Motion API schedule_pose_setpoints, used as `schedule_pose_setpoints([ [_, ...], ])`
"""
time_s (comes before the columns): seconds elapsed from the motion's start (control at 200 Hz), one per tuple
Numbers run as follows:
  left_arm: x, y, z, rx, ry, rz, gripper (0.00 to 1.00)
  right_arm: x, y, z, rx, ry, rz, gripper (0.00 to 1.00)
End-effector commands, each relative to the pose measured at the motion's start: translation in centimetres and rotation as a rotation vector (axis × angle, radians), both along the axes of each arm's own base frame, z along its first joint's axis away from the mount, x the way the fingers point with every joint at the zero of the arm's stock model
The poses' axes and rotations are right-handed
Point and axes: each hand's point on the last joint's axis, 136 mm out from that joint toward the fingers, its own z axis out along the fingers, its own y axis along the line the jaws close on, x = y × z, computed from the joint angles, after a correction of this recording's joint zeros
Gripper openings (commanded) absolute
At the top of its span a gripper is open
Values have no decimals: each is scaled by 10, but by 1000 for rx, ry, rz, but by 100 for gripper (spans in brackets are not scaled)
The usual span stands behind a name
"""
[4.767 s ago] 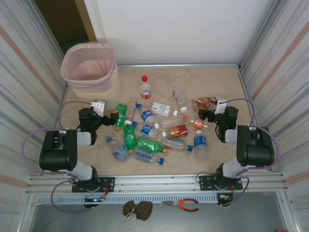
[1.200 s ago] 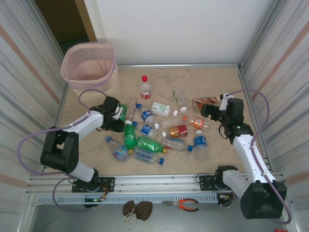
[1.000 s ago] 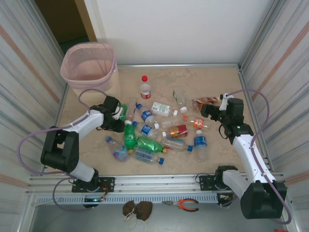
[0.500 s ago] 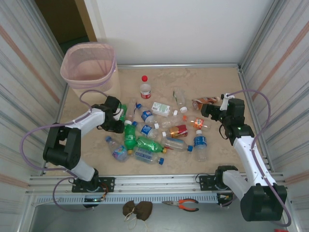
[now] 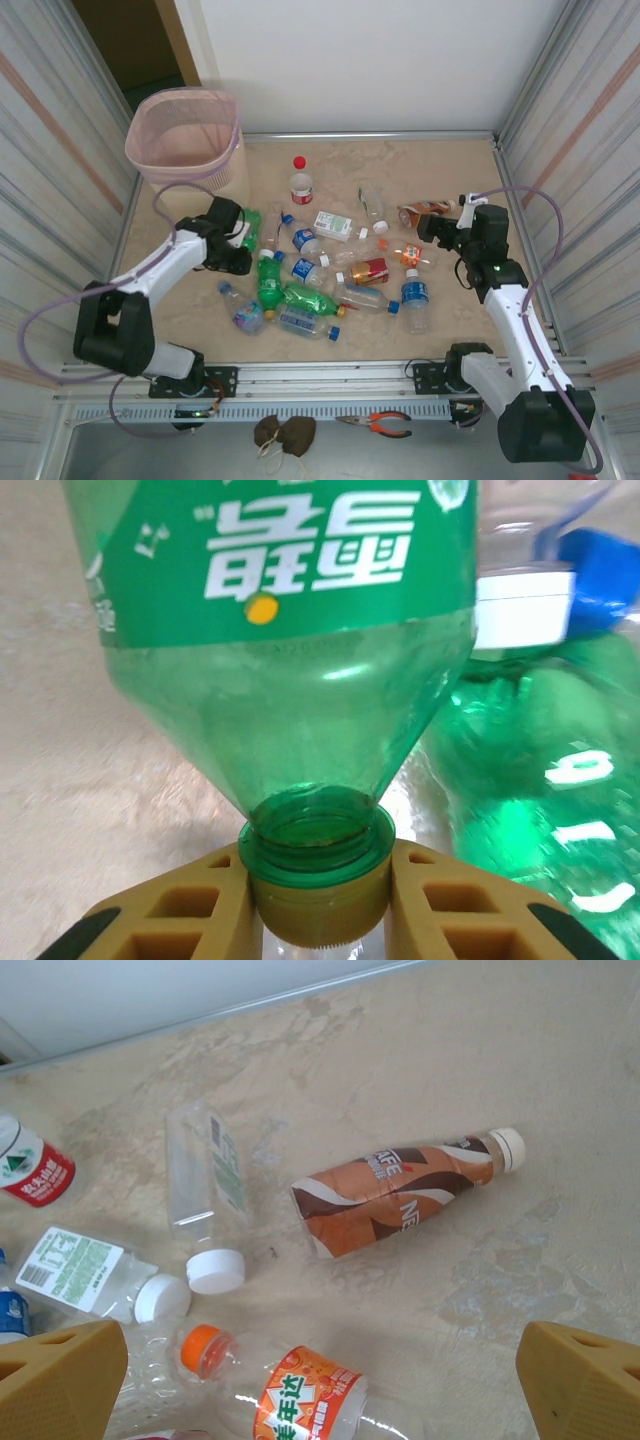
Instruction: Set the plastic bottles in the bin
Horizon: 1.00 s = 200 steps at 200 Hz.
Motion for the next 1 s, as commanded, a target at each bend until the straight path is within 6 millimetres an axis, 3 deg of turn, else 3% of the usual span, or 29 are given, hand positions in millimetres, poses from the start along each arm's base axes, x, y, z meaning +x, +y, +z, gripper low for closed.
schedule_pose_setpoints([
  [0.0, -14, 2, 32, -29, -38, 14, 26, -2, -2, 13, 10, -25, -20, 99],
  [0.125, -21, -1, 68, -81, -117, 10, 25, -3, -2, 17, 12, -34, -22, 99],
  [0.276, -21, -5, 126, -146, -243, -8, 20, -2, -2, 21, 11, -45, -22, 99],
  [0.441, -10, -8, 196, -193, -383, -40, 19, 0, -3, 25, 11, -51, -24, 99],
  [0.586, 6, -7, 240, -217, -469, -51, 18, -1, -5, 29, 9, -67, -31, 99],
  [0.777, 44, 12, 261, -183, -475, -31, 17, 0, -6, 29, 13, -61, -31, 100],
  [0.997, 101, 38, 260, -119, -423, -4, 16, 0, -8, 29, 15, -59, -36, 100],
])
